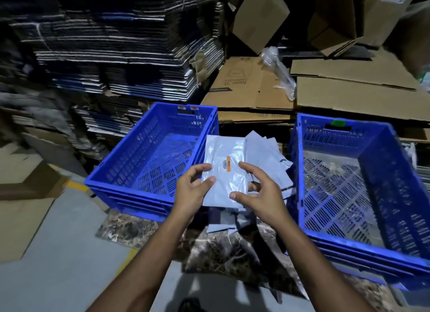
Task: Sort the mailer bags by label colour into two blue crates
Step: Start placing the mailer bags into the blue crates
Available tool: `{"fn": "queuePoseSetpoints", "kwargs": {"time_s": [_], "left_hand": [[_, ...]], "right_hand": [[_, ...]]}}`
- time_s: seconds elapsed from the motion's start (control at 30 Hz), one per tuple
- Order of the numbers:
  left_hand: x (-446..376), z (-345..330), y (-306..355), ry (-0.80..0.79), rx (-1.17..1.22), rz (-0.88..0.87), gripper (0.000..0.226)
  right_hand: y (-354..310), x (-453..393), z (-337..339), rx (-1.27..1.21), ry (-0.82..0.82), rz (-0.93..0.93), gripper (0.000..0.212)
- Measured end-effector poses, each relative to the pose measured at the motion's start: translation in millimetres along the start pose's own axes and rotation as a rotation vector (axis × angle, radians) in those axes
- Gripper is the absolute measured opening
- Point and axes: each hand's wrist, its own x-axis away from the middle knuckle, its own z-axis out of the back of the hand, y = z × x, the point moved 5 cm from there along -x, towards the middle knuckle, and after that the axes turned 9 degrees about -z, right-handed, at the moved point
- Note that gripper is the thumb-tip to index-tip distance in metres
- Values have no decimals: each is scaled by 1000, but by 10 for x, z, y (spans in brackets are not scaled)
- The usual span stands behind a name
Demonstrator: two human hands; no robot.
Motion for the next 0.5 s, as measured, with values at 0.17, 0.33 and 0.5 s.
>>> {"fn": "queuePoseSetpoints", "kwargs": {"time_s": [0.17, 0.33, 0.5], "left_hand": [[-304, 533, -89, 61, -11, -22, 27], [-831, 1206, -332, 22, -52, -19, 40], [-1535, 2047, -553, -113, -562, -172, 63]], "right_hand": [[-129, -356, -502, -26, -81, -3, 72], [-252, -945, -1119, 32, -56, 11, 72], [-251, -1734, -1771, 269, 51, -40, 77]]}}
